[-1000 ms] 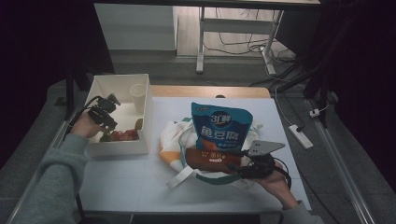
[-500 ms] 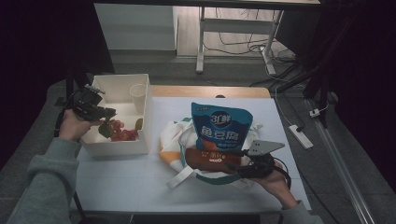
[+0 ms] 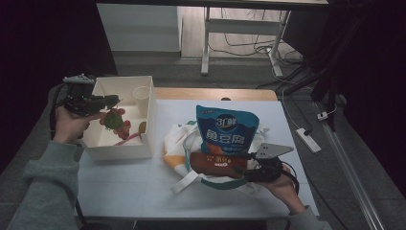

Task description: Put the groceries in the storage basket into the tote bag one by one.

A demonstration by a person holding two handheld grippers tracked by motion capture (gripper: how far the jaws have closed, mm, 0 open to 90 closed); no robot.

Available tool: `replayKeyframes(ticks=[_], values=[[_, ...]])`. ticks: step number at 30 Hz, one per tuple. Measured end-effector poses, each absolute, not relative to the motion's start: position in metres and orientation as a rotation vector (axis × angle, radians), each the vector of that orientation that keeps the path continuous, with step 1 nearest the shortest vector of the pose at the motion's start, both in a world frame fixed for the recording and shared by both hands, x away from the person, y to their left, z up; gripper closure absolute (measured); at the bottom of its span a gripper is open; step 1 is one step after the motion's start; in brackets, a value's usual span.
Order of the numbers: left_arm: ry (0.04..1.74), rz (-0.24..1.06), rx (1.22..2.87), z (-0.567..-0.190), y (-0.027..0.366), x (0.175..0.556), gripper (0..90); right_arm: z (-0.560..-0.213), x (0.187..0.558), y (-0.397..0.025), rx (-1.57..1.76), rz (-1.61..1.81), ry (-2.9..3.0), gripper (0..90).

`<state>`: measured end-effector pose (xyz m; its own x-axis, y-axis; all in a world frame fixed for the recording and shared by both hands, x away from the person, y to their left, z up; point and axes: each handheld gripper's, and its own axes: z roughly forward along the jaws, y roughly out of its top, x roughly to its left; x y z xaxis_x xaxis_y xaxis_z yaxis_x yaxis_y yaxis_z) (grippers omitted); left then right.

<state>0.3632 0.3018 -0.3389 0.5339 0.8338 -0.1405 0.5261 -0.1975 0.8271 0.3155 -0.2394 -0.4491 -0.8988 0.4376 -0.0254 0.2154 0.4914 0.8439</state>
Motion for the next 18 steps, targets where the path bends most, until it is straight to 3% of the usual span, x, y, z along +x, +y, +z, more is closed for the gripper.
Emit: replayKeyframes(ticks=[18], values=[[0.797, 0.298, 1.808, -0.305, 0.232, 0.344, 89.6, -0.451, 0.319, -0.243, 0.587, 1.382, 2.464, 43.3]])
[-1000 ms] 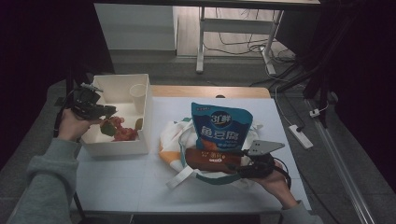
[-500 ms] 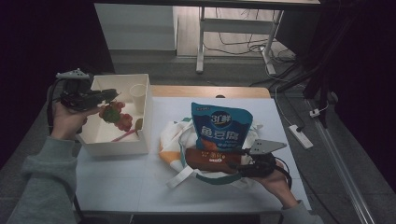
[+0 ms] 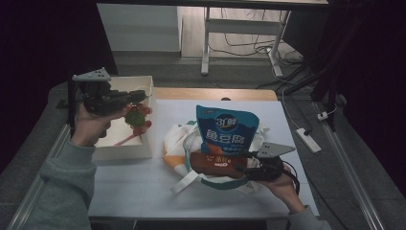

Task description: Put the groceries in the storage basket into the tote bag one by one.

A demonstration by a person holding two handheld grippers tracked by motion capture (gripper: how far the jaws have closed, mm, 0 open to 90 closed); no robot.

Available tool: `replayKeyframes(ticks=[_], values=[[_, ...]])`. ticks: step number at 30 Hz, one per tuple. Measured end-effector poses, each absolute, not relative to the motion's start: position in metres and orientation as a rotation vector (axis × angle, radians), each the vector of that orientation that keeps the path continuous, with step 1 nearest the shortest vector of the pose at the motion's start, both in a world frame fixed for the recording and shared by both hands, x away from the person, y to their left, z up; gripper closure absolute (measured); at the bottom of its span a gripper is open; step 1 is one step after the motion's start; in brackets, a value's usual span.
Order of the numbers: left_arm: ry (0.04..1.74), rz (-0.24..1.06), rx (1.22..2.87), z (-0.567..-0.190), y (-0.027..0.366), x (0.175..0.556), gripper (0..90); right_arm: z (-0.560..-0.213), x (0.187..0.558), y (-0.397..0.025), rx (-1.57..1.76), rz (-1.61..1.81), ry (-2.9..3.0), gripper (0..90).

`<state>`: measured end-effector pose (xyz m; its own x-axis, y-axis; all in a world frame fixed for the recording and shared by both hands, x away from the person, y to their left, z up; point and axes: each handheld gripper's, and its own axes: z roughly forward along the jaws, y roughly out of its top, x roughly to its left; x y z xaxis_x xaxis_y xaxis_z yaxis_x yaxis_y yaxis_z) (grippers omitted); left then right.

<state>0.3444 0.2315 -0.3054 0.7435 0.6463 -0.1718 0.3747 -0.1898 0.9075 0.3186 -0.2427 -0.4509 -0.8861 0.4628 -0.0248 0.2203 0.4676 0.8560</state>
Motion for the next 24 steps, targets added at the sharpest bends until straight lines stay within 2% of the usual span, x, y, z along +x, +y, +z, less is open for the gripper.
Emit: replayKeyframes(ticks=[13, 24], values=[[0.612, 0.258, 1.8, -0.278, 0.178, 0.334, 89.6, -0.446, 0.316, -0.241, 0.564, 1.44, 2.409, 43.3], [0.496, 0.182, 1.835, -0.279, 0.126, 0.334, 89.6, -0.4, 0.302, -0.204, 0.414, 1.589, 2.305, 39.0]])
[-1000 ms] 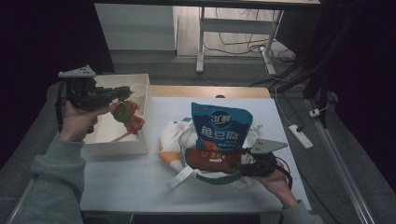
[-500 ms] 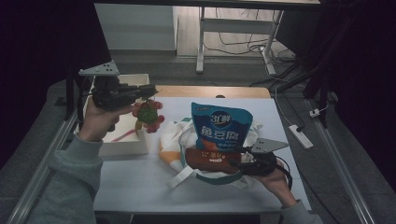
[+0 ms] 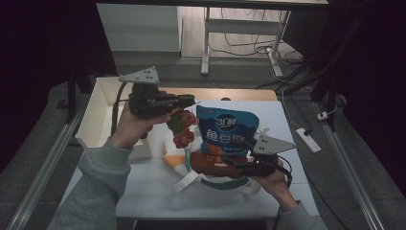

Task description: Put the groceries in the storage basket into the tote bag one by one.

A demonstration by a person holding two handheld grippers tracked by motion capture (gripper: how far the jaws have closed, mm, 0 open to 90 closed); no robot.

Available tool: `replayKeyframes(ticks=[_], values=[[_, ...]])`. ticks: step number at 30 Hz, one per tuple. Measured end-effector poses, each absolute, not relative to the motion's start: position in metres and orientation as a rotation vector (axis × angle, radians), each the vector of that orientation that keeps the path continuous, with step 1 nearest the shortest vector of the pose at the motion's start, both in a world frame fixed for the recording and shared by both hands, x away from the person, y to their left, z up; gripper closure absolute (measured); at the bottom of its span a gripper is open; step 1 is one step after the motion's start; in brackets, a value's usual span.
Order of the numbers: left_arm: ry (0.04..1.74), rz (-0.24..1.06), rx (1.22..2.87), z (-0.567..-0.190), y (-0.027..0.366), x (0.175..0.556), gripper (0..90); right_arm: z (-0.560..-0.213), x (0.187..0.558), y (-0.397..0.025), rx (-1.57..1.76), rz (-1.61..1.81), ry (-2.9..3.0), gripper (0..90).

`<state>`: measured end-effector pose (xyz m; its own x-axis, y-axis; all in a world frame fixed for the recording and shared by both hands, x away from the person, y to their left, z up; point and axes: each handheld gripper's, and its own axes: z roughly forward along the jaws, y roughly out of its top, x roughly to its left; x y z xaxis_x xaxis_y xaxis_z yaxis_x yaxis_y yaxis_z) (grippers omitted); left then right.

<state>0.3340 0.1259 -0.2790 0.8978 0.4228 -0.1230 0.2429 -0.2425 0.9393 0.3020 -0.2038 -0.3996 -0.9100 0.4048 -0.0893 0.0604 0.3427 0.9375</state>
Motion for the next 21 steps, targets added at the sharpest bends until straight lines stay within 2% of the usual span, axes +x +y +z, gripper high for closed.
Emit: replayKeyframes(ticks=[4, 8, 21], values=[[0.497, 0.172, 1.834, -0.282, 0.118, 0.336, 89.6, -0.387, 0.301, -0.188, 0.385, 1.621, 2.282, 38.8], [0.493, 0.172, 1.84, -0.284, 0.112, 0.336, 89.6, -0.38, 0.305, -0.173, 0.422, 1.636, 2.253, 34.5], [0.474, 0.146, 1.849, -0.291, 0.085, 0.335, 89.6, -0.379, 0.318, -0.127, 0.464, 1.586, 2.302, 31.4]])
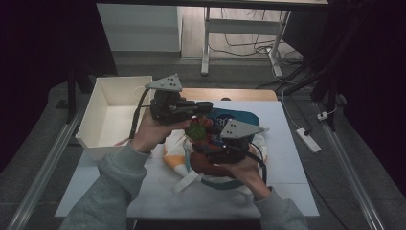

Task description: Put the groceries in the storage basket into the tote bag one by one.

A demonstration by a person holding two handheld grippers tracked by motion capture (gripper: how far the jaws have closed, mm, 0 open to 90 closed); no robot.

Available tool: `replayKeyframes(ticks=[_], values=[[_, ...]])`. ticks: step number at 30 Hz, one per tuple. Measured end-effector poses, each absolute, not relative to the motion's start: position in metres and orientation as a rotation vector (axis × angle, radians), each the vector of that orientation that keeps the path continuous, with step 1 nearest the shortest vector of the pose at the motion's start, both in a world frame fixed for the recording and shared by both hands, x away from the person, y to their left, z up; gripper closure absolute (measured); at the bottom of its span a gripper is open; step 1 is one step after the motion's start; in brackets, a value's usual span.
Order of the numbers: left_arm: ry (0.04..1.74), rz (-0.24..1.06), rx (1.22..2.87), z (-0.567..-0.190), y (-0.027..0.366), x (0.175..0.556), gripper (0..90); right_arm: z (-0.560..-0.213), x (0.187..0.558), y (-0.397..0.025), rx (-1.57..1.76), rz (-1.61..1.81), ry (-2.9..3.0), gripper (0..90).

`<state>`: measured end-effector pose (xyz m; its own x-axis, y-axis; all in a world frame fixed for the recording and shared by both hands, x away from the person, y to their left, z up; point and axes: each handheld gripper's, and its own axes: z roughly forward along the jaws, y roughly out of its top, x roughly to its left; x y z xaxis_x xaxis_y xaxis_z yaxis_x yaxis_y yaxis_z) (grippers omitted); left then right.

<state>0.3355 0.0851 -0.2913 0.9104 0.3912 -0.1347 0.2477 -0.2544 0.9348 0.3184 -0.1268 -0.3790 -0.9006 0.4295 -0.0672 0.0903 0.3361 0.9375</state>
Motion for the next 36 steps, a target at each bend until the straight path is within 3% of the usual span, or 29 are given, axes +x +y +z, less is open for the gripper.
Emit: replayKeyframes(ticks=[3, 5, 9, 16, 21, 24, 27, 31, 36], values=[[0.458, 0.134, 1.851, -0.292, 0.08, 0.334, 89.6, -0.38, 0.324, -0.123, 0.511, 1.577, 2.291, 38.0], [0.455, 0.138, 1.857, -0.292, 0.077, 0.333, 89.5, -0.382, 0.326, -0.122, 0.52, 1.55, 2.279, 51.2], [0.466, 0.156, 1.872, -0.294, 0.08, 0.333, 89.4, -0.381, 0.324, -0.127, 0.509, 1.534, 2.261, 65.7], [0.48, 0.133, 1.873, -0.303, 0.087, 0.335, 87.9, -0.38, 0.321, -0.137, 0.478, 1.5, 2.288, 69.1], [0.49, 0.127, 1.877, -0.308, 0.093, 0.334, 68.0, -0.383, 0.318, -0.145, 0.453, 1.468, 2.309, 69.6], [0.513, 0.152, 1.872, -0.312, 0.101, 0.332, 48.5, -0.383, 0.316, -0.153, 0.446, 1.44, 2.322, 69.7], [0.546, 0.198, 1.858, -0.315, 0.112, 0.327, 34.7, -0.385, 0.314, -0.163, 0.433, 1.405, 2.344, 69.7], [0.59, 0.247, 1.86, -0.322, 0.129, 0.322, 27.6, -0.389, 0.314, -0.168, 0.425, 1.341, 2.399, 69.7], [0.655, 0.289, 1.914, -0.342, 0.143, 0.32, 28.0, -0.401, 0.319, -0.161, 0.445, 1.257, 2.503, 69.4]])
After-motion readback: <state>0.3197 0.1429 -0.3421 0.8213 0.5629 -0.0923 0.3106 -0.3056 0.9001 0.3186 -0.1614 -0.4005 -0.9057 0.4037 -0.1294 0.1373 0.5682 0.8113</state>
